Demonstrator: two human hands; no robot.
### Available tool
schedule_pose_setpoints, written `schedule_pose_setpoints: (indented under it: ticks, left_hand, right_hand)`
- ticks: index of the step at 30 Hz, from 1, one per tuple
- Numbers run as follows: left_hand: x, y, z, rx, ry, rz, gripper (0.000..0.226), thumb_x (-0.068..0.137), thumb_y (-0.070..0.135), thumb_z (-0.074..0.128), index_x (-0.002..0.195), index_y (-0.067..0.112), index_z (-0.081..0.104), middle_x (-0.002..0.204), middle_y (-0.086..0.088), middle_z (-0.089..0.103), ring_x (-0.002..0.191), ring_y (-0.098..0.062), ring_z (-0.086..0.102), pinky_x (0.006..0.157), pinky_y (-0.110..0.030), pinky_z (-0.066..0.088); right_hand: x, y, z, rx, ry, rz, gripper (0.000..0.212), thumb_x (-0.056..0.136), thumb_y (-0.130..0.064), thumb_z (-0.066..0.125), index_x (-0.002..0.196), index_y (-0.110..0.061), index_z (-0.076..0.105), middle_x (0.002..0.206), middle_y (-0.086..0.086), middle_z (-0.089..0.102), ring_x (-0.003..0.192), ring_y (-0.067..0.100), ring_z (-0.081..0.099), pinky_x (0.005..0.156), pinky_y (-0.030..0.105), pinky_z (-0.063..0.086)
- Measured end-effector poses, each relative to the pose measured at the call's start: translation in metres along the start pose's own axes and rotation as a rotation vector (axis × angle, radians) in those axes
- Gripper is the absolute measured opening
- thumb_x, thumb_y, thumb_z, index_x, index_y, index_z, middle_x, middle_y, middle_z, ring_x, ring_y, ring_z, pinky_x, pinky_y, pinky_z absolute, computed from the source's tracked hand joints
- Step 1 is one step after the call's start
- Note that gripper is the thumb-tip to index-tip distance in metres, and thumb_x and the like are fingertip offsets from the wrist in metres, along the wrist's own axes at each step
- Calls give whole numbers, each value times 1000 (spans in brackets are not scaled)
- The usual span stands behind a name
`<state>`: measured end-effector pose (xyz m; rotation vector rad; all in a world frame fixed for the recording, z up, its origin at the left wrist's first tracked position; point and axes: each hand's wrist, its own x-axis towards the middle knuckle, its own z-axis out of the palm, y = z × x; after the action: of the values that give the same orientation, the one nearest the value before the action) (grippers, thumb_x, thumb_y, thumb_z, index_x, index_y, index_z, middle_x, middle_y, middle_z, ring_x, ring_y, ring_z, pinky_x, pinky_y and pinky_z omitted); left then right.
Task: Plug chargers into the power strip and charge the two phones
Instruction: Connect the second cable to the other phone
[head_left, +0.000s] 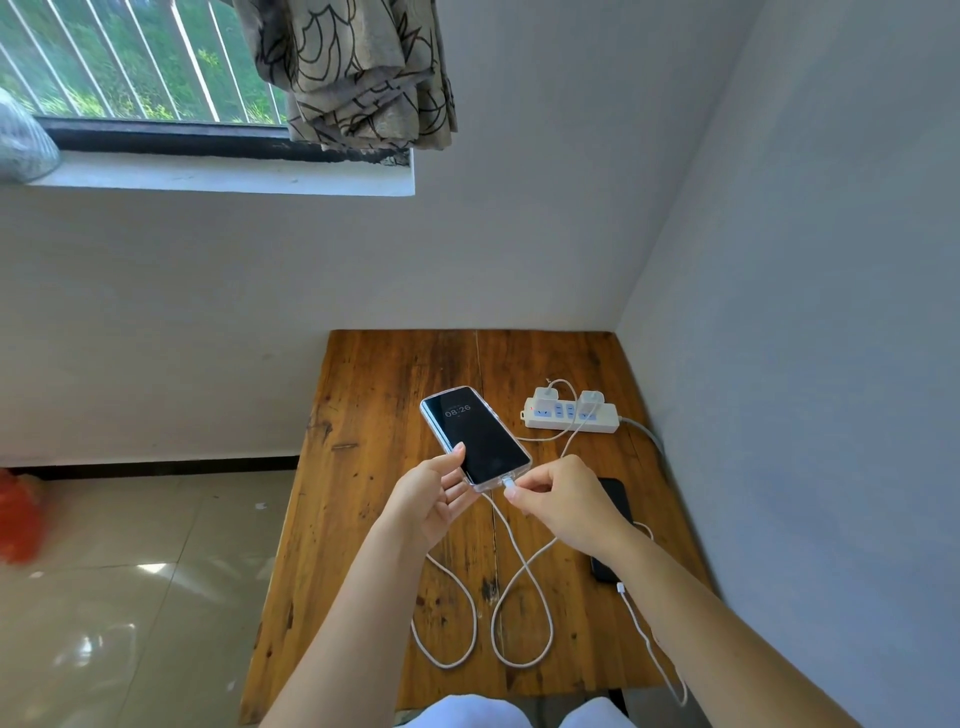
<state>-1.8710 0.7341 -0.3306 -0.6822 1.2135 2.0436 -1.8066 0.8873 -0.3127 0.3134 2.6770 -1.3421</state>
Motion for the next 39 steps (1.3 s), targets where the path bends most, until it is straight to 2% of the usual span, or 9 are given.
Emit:
schedule_pose_setpoints:
  ticks: [10,19,29,35,39]
  left_hand:
    - [4,1,-4,-12,-1,6,38,86,13,68,121,5,57,99,-19,73,81,-28,74,45,-23,54]
    - [4,1,-3,-7,1,12,40,86,13,67,124,6,55,106,-20,71,84,-28,74,47,-22,56]
    - [5,2,-3,-2,1,9,38,85,14,68,120,6,56,99,-19,74,81,-28,74,45,-23,54]
    - [5,3,-3,18,3,2,43,85,17,69,124,6,53,105,-19,72,84,-28,74,46,-23,55]
    - [4,4,-3,10,-1,0,43,85,16,68,124,5,51,104,-21,71,79,-27,74,45,-23,55]
  right_hand:
    - [2,1,0,-3,-27,-2,13,87,-26,65,89,-18,75,70,-13,65,70,9,63,59,13,43]
    - [3,2,0,-8,-17,-2,12,86,-26,65,88,-20,75,69,-14,65,70,9,63,58,13,43]
    - [3,2,-1,10,-17,-13,13,86,-26,65,91,-18,75,72,-11,67,72,10,64,62,16,47]
    - [4,2,-1,11,-19,-14,13,87,-26,65,90,-19,75,72,-11,66,72,9,64,61,16,46]
    - [5,1,-1,8,-24,-13,12,86,-26,65,88,-19,75,71,-11,67,70,9,63,60,18,47]
